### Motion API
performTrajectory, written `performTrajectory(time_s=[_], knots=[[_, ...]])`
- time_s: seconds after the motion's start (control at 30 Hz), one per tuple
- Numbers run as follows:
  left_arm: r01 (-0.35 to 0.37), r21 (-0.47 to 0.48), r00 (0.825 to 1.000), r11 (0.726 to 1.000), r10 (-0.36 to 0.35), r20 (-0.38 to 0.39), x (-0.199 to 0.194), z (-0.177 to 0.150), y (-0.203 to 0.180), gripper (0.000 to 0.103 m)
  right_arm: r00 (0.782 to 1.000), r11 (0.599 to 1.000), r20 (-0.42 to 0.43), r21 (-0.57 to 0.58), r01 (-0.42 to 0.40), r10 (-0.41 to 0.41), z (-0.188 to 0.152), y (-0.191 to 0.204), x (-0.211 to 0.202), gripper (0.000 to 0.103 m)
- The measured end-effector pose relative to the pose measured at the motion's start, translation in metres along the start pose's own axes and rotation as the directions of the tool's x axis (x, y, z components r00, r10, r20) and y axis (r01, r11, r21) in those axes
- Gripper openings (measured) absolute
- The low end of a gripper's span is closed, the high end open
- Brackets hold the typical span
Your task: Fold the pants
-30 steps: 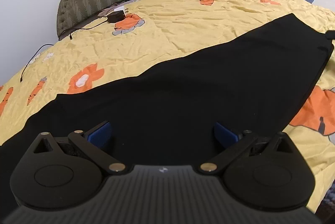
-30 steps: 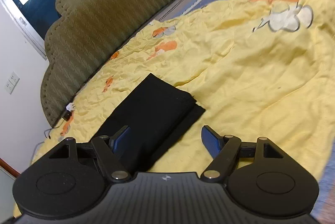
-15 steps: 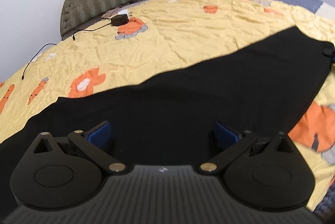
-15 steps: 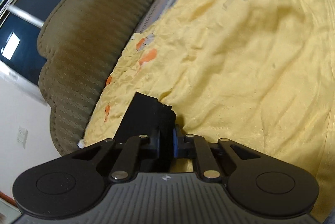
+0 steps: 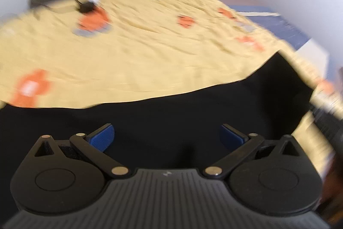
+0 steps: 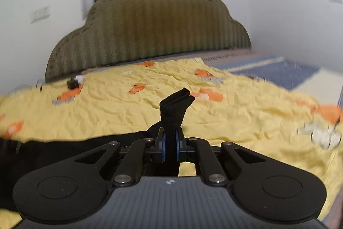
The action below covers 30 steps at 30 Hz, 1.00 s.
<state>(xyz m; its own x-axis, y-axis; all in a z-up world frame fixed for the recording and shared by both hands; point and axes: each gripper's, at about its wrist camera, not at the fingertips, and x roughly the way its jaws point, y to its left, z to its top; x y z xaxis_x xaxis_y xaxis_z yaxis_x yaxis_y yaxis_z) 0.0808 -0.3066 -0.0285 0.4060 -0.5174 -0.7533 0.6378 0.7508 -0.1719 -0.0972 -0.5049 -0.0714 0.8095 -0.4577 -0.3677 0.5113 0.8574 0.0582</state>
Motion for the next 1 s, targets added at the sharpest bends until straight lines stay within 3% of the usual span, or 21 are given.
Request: performTrajectory(time_s=[0.13, 0.27, 0.43, 0.53, 0.6, 0.7, 0.77, 0.97, 1.0], knots=[[0.154, -0.127, 0.984, 0.980, -0.164, -0.070, 0.023, 0.030, -0.021, 0.103, 1.000, 0.997, 0.015, -0.076, -0.004, 0.005, -0.002, 0.012, -0.006, 0.009], [0.273, -0.206, 0.948, 0.940, -0.299, -0.109, 0.046, 0.056, -0.049, 0.103, 0.999, 0.987, 0.026, -0.163, -0.016, 0.021, -0.005, 0.024, -0.013, 0.009], [0.246, -0.173, 0.946, 0.954, -0.275, -0.173, 0.064, 0.070, -0.077, 0.103, 0.997, 0.937, 0.044, -0.347, -0.039, 0.058, -0.013, 0.053, -0.022, 0.009], [0.220, -0.133, 0.956, 0.966, -0.240, -0.168, 0.060, 0.066, -0.077, 0.089, 0.995, 0.894, 0.047, -0.445, -0.057, 0.087, -0.020, 0.069, -0.029, 0.009], [0.235, -0.119, 0.955, 0.965, -0.252, -0.158, 0.050, 0.063, -0.070, 0.089, 0.995, 0.858, 0.054, -0.512, -0.042, 0.081, -0.025, 0.079, -0.029, 0.009], [0.258, -0.115, 0.962, 0.959, -0.266, -0.064, 0.022, 0.062, -0.058, 0.103, 0.998, 0.878, 0.029, -0.477, -0.028, 0.047, -0.024, 0.076, -0.020, 0.009], [0.242, -0.064, 0.968, 0.968, -0.245, -0.047, 0.013, 0.063, -0.064, 0.103, 0.998, 0.895, 0.030, -0.445, -0.033, 0.051, -0.019, 0.073, -0.019, 0.009], [0.197, 0.152, 0.980, 0.969, -0.193, -0.045, 0.007, 0.053, -0.110, 0.103, 0.995, 0.824, 0.067, -0.566, -0.027, 0.078, -0.025, 0.091, -0.030, 0.009], [0.180, 0.160, 0.983, 0.971, -0.174, -0.053, 0.010, 0.051, -0.114, 0.097, 0.995, 0.812, 0.070, -0.584, -0.018, 0.072, -0.026, 0.094, -0.030, 0.009]])
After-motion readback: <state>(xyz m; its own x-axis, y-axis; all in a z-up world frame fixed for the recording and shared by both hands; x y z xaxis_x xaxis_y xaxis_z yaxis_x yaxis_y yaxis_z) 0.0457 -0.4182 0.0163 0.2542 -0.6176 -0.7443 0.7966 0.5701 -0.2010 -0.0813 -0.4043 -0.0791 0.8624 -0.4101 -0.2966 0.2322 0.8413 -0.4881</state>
